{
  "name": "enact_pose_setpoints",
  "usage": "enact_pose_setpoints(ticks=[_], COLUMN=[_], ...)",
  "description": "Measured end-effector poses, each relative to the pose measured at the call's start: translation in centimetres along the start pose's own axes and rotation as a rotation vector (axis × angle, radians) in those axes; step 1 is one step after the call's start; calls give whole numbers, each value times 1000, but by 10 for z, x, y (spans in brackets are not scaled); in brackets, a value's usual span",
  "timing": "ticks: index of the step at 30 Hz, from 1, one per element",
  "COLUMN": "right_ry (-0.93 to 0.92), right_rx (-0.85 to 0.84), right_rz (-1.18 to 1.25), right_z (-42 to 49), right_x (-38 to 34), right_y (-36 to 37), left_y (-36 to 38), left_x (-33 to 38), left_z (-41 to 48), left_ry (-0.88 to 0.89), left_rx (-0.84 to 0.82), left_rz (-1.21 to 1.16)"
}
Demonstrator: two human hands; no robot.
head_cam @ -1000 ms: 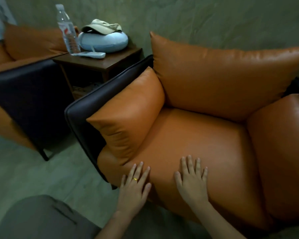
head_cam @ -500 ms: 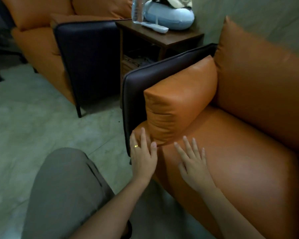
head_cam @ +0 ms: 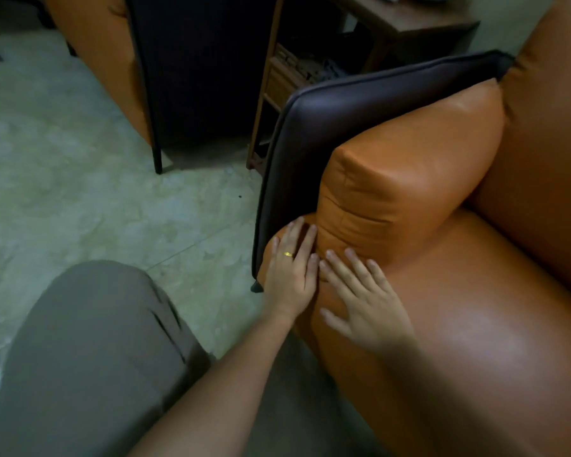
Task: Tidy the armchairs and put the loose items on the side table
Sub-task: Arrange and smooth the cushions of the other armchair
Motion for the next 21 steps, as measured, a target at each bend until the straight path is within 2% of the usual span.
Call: enact_pose_setpoints(ticks=[3, 6, 12, 16, 21], right_ry=[37, 162, 200, 195, 217], right_rx=[-10, -28, 85, 85, -16], right_rz=[27, 63, 195, 181, 133], right_z=[-2, -17, -6, -9, -8], right_x=[0, 5, 13, 8, 5], right_y=[4, 15, 24, 18, 11], left_y=[9, 11, 18, 14, 9], left_x=[-10, -12, -14, -14, -12], left_z=[1, 0, 2, 3, 1], left_ry=[48, 90, 145, 102, -46], left_rx=[55, 165, 381, 302, 82], left_rz=[-25, -76, -90, -93, -79])
Point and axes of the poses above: each hand's wrist, its own z-axis towards the middle knuckle, its own y-axis out of the palm, x = y × z, the point moved 10 cm from there along z, towards the middle knuckle, and after that the axes turned 7 degrees about -x, right-handed, at the moved point
